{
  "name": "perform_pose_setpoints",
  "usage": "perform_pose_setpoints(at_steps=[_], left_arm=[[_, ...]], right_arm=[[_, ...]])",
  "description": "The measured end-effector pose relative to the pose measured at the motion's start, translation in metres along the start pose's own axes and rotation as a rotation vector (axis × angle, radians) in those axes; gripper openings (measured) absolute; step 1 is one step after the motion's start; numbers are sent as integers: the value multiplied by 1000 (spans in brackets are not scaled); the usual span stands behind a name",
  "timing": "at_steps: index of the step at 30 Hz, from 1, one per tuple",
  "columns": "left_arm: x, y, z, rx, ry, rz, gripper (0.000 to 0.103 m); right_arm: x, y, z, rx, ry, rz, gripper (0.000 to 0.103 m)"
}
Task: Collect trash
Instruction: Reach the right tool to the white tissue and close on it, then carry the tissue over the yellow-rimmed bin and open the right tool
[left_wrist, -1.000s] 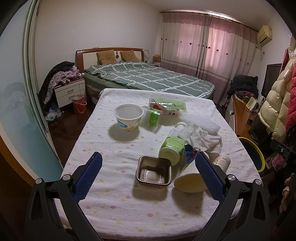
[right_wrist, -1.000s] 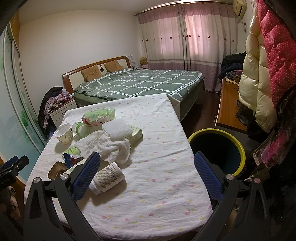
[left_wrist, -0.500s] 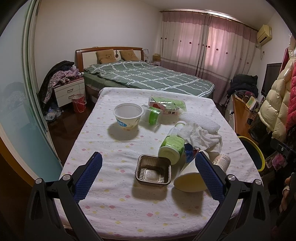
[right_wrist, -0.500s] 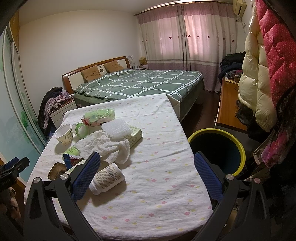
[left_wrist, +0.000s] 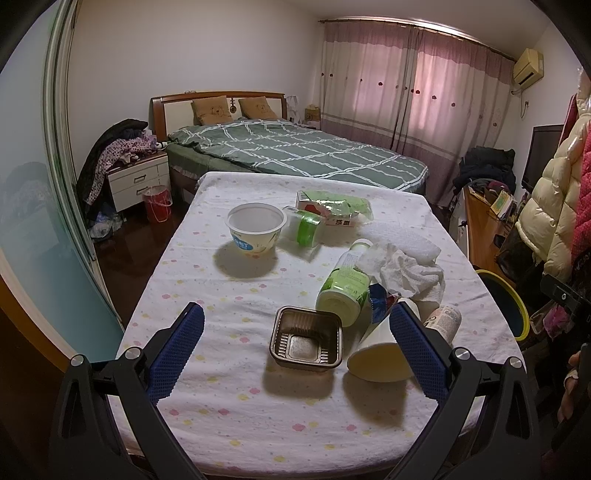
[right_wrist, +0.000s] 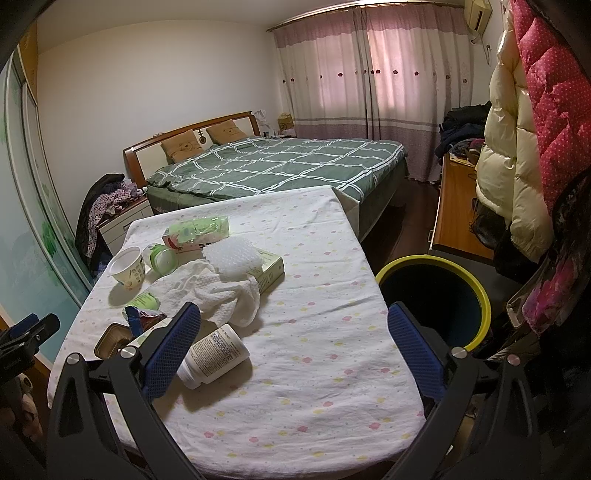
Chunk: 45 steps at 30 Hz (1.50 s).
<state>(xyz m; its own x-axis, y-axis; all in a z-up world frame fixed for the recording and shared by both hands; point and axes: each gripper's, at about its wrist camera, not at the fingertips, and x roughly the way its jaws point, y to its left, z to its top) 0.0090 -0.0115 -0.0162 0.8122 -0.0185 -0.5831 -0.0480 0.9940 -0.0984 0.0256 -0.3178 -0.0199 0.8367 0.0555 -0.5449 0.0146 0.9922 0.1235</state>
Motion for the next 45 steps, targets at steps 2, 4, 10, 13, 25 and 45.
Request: perform_pose_setpoints(at_steps=[2, 4, 10, 13, 25, 45], left_arm=[[2, 0, -2, 0, 3, 0, 99], [4, 0, -3, 0, 6, 0, 99], [7, 1, -3, -1, 5, -2, 99], [11, 4, -4, -4, 9, -6, 99], [33, 15, -4, -11, 41, -19, 99], [60, 35, -2, -44, 84, -11, 99]], right_arm=[[0, 0, 0, 1, 1, 0, 97], [2, 2, 0, -1, 4, 2, 97], [25, 13, -4, -16, 38, 29, 97], [40, 21, -8, -28, 60, 53, 97], [101, 56, -17, -91, 155, 83, 97], [158, 82, -1, -110, 257, 142, 12]])
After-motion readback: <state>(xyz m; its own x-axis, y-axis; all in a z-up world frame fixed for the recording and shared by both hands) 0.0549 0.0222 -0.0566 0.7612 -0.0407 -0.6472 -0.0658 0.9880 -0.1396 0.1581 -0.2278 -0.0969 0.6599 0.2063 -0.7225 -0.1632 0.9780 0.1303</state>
